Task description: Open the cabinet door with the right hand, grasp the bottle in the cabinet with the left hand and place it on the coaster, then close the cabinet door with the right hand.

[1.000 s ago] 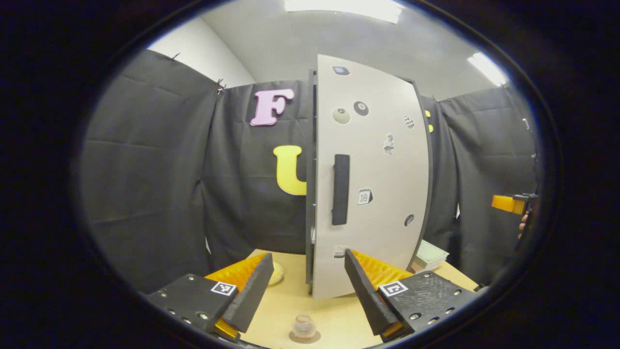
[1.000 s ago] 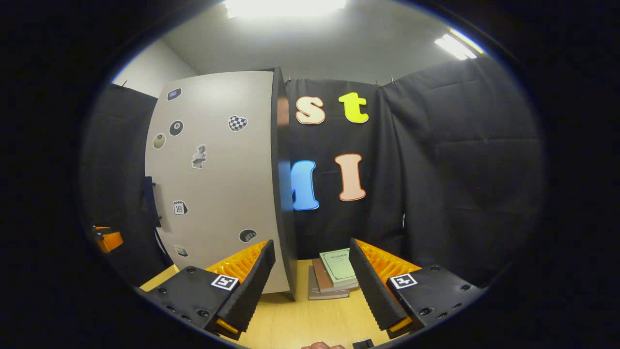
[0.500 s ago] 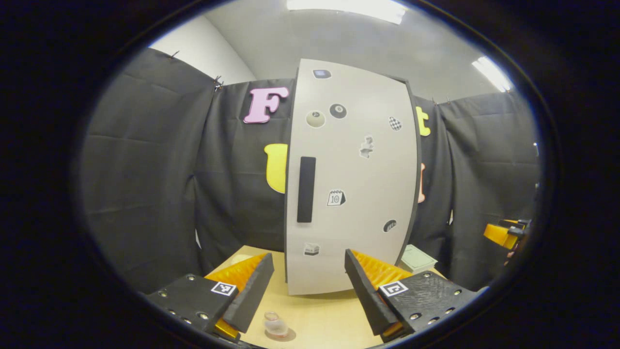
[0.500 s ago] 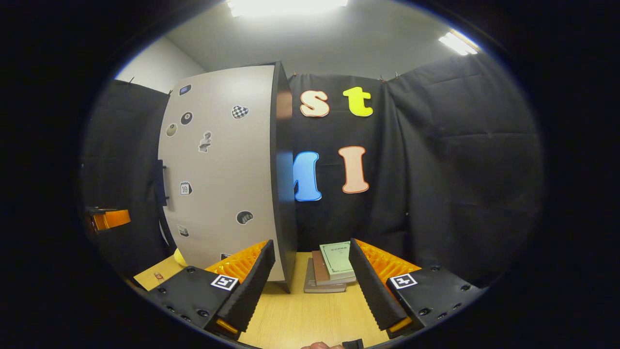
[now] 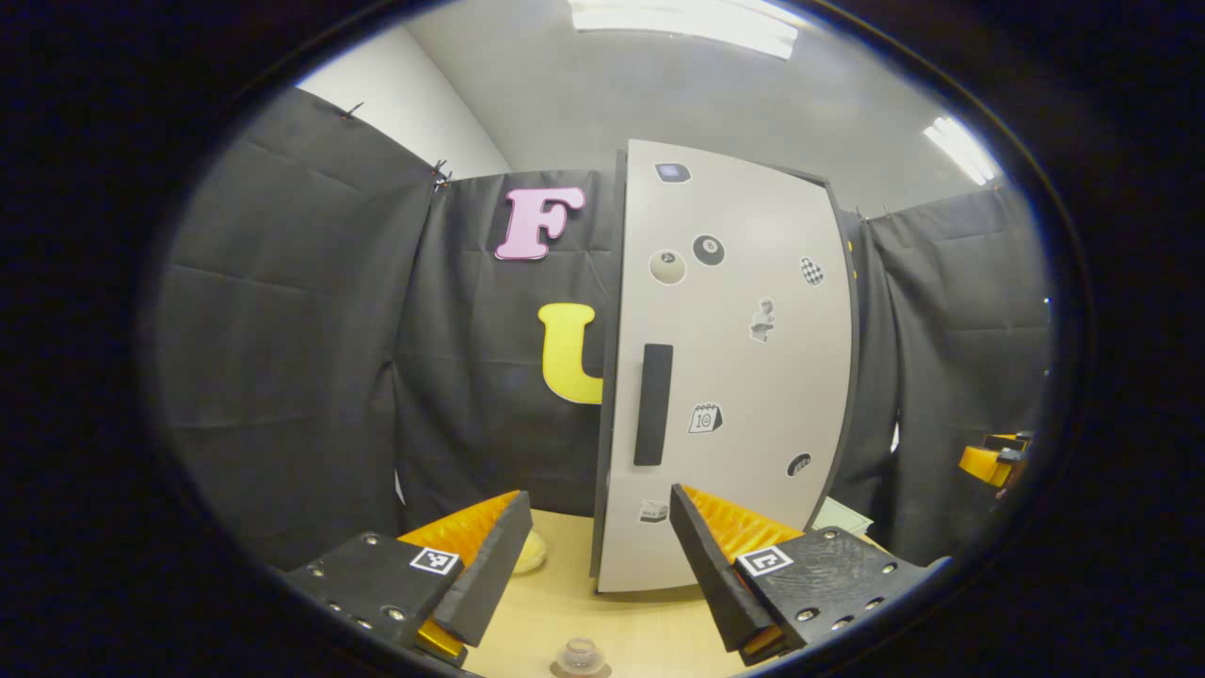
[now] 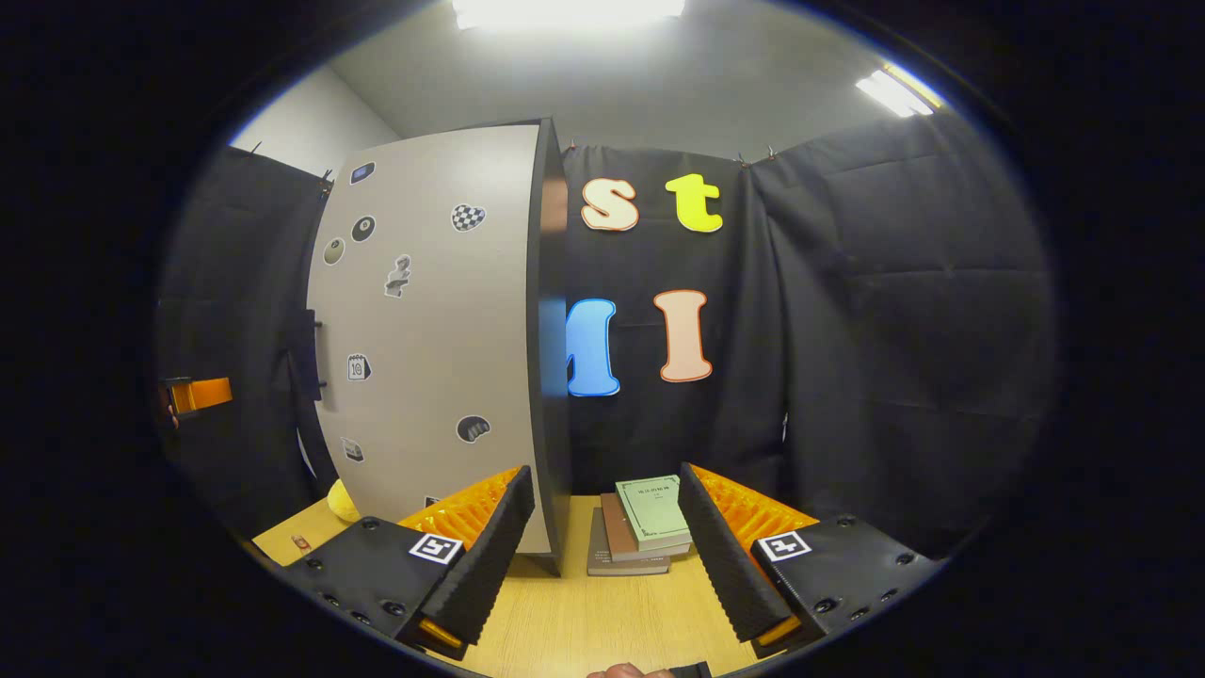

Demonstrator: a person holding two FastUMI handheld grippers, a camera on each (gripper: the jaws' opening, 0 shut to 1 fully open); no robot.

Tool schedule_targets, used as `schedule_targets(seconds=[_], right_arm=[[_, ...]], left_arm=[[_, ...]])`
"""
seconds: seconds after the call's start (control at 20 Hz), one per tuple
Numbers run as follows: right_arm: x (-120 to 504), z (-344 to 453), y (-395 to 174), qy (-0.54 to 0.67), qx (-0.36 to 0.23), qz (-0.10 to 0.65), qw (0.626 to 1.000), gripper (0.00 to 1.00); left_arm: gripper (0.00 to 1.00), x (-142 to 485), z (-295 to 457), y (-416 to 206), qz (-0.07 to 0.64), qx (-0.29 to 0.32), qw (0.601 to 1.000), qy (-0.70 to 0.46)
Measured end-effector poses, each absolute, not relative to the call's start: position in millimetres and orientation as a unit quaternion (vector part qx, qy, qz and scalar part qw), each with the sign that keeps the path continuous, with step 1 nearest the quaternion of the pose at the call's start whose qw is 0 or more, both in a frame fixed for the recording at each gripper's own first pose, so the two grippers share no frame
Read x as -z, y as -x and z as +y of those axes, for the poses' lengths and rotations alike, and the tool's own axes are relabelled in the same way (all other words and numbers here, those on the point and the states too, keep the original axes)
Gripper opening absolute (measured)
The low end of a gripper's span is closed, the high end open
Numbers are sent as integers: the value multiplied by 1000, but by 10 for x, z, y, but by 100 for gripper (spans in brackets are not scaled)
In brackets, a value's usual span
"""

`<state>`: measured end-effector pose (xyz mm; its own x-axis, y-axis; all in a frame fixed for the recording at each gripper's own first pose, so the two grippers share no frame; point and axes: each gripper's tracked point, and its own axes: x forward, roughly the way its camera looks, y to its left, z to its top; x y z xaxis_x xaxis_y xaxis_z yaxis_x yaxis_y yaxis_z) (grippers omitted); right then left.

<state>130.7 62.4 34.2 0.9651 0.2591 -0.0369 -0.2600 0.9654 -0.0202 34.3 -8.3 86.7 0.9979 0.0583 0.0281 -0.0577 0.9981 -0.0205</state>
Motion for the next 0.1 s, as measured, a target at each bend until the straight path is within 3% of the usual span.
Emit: schedule_targets(seconds=[0.1], right_arm=[[-399,657,-1273,17,-123,9,992,98]], left_arm=[[88,-875,18,-347,-15,-25,1000,8]])
